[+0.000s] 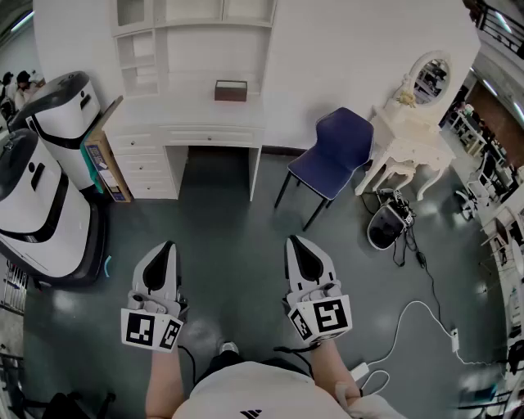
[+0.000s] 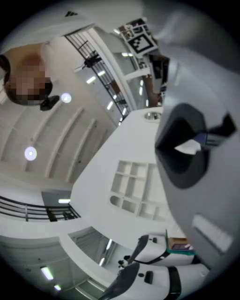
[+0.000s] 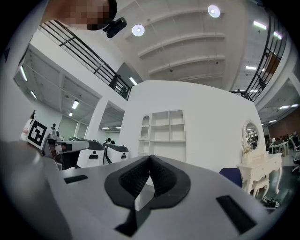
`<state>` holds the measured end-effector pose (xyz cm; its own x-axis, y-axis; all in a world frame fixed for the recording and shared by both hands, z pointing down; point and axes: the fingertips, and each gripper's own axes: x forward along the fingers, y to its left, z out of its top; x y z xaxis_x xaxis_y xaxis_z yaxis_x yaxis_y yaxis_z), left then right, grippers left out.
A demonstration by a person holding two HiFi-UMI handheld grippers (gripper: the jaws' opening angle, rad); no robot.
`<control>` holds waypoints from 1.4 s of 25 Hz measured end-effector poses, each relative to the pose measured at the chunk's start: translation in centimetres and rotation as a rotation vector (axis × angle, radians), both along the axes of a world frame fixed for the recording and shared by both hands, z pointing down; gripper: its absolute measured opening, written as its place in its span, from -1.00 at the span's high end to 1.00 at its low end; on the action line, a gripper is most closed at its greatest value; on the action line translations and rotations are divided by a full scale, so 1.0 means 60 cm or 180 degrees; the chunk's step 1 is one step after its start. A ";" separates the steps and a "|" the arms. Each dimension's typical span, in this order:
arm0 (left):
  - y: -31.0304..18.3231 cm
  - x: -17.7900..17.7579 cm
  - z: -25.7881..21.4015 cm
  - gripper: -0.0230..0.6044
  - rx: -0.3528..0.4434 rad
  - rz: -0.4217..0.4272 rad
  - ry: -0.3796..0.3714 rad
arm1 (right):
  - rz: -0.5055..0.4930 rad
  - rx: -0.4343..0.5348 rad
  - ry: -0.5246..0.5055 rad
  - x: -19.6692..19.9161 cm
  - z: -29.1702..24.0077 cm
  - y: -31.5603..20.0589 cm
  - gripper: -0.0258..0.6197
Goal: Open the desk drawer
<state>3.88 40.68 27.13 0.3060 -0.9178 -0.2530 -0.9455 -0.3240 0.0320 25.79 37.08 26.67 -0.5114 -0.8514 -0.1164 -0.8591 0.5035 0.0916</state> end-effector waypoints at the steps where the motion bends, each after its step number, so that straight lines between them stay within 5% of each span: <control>1: -0.001 0.000 -0.002 0.91 0.0002 -0.0002 0.0004 | 0.0000 0.0003 -0.0007 0.001 -0.001 -0.001 0.92; 35: -0.064 -0.084 0.016 0.91 0.0009 -0.0040 -0.0004 | 0.0074 -0.0028 -0.0071 -0.054 0.020 -0.074 0.92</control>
<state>-1.14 36.81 28.11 0.2949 -0.9209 -0.2551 -0.9495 -0.3123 0.0300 22.58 32.63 27.87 -0.4887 -0.8642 -0.1199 -0.8724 0.4840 0.0678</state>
